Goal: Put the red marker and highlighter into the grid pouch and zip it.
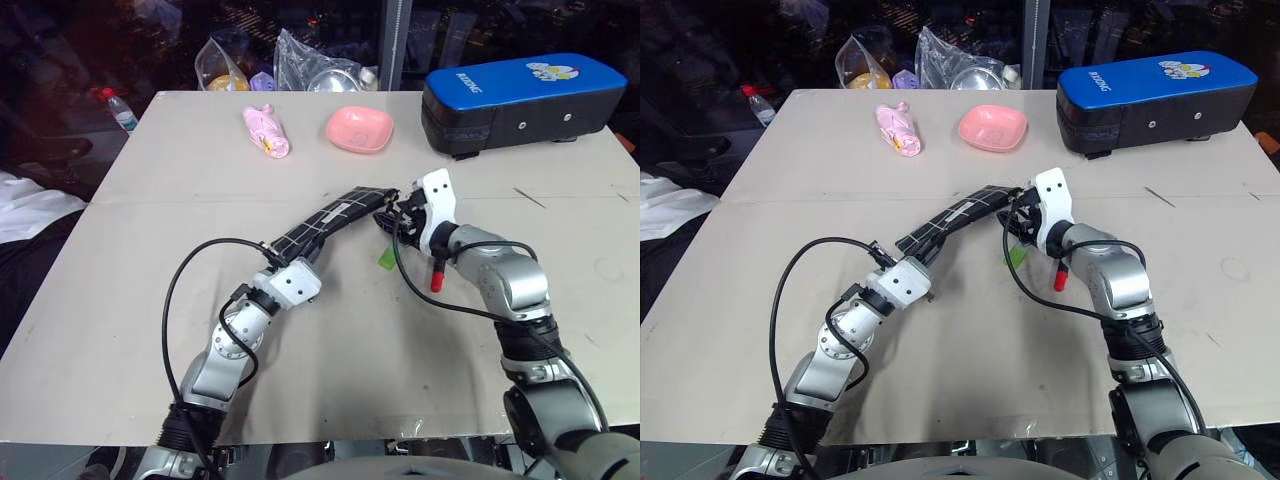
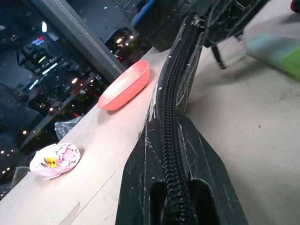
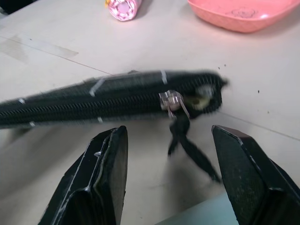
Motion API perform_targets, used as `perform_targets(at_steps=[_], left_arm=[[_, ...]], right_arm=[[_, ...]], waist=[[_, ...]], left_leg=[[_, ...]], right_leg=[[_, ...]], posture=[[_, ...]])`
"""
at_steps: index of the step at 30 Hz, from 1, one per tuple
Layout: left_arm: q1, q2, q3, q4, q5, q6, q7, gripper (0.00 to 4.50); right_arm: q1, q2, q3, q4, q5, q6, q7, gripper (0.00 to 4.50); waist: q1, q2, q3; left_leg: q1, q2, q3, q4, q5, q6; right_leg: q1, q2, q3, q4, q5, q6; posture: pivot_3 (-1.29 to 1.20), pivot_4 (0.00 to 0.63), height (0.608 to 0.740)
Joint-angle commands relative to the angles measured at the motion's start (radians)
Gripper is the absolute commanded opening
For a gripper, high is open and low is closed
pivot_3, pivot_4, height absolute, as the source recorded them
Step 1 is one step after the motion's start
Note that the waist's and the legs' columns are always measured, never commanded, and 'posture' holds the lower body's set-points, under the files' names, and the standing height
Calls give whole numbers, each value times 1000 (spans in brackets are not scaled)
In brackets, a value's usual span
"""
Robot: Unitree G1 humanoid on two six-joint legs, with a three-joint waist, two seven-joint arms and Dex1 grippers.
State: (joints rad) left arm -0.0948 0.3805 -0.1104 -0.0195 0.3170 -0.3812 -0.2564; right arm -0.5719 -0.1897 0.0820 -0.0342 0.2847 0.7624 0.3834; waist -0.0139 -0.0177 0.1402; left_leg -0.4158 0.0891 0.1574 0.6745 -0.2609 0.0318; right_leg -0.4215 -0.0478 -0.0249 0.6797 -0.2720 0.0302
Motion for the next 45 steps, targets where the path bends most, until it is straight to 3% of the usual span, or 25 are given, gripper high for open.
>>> perform_targets(at_steps=[1, 3, 5, 11, 26, 45], left_arm=[[7, -5, -2, -42, 4, -1, 17, 0], [9, -3, -3, -44, 4, 0, 17, 0], [11, -2, -4, -45, 4, 1, 17, 0], [15, -1, -4, -50, 5, 8, 14, 0], [9, -17, -14, -49, 14, 30, 27, 0], [10, -19, -12, -46, 18, 33, 40, 0]], right_arm=[[-27, 5, -6, -10, -10, -37, -4, 1622], [-28, 8, -6, -7, -12, -42, -5, 453], [-28, 11, -6, -3, -15, -49, -6, 19], [-28, 11, 4, -2, -30, -71, 2, 19], [-3, -121, 216, -45, -200, -358, 202, 19], [34, -181, 275, -60, -255, -550, 381, 19]], waist=[[0, 0, 0], [0, 0, 0], [-1, 0, 0], [0, 0, 0], [0, 0, 0], [1, 0, 0]], left_leg=[[0, 0, 0, 0, 0, 0], [0, 0, 0, 0, 0, 0], [0, 0, 0, 0, 0, 0], [0, 0, 0, 0, 0, 0], [0, 0, 0, 0, 0, 0], [0, 0, 0, 1, 0, 0]], right_leg=[[0, 0, 0, 0, 0, 0], [0, 0, 0, 0, 0, 0], [0, 0, 0, 0, 0, 0], [0, 0, 0, 0, 0, 0], [0, 0, 0, 0, 0, 0], [0, 0, 0, 0, 0, 0]], posture=[[0, 150, 717], [0, 150, 717], [0, 150, 717], [0, 150, 717], [0, 150, 717], [0, 150, 717]])
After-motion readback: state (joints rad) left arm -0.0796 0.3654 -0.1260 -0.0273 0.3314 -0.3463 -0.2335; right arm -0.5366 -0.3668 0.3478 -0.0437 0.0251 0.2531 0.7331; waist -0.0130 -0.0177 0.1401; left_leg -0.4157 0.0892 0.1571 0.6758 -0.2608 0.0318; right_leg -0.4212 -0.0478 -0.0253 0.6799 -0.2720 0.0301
